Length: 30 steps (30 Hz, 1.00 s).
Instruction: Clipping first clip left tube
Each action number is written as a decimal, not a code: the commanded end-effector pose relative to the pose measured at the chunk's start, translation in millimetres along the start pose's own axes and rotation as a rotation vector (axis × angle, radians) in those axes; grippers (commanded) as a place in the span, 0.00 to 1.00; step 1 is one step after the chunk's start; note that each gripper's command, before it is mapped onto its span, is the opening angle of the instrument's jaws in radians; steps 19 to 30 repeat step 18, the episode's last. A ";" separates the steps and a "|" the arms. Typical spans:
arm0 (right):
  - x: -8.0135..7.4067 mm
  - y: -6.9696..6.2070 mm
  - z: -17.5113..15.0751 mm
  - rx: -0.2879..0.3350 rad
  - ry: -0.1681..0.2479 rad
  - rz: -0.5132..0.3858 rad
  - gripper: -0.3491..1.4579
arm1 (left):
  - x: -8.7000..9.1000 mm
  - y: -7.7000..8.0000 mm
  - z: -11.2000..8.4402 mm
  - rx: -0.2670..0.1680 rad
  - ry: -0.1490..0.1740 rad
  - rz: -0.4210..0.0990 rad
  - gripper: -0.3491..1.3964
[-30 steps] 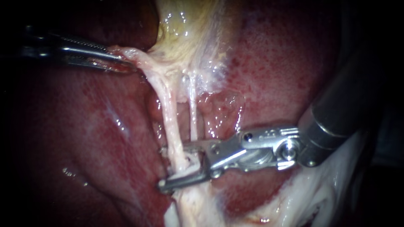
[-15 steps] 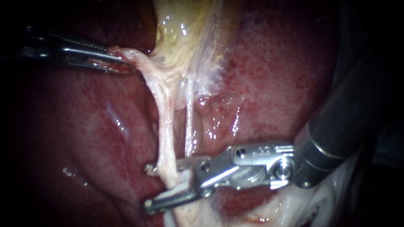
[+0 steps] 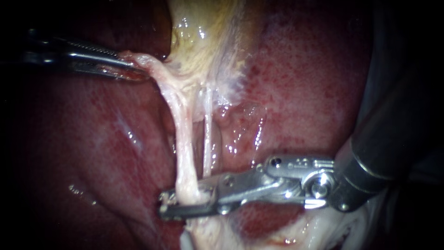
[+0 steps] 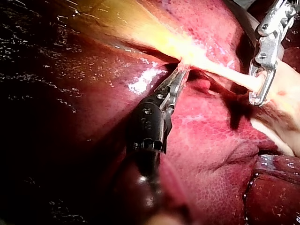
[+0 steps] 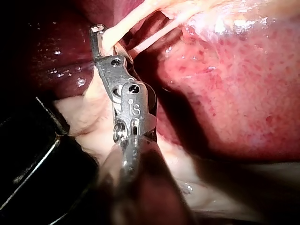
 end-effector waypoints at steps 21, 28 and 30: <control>-0.4 0.3 -0.1 0.001 -0.001 0.072 0.00 | 0.0 -0.3 0.1 0.000 0.000 0.000 0.00; -0.4 0.3 -0.1 0.001 -0.001 0.072 0.00 | 0.0 -0.3 0.1 0.000 0.000 0.000 0.00; -0.4 0.3 -0.1 0.001 -0.001 0.072 0.00 | 0.0 -0.3 0.1 0.000 0.000 0.000 0.00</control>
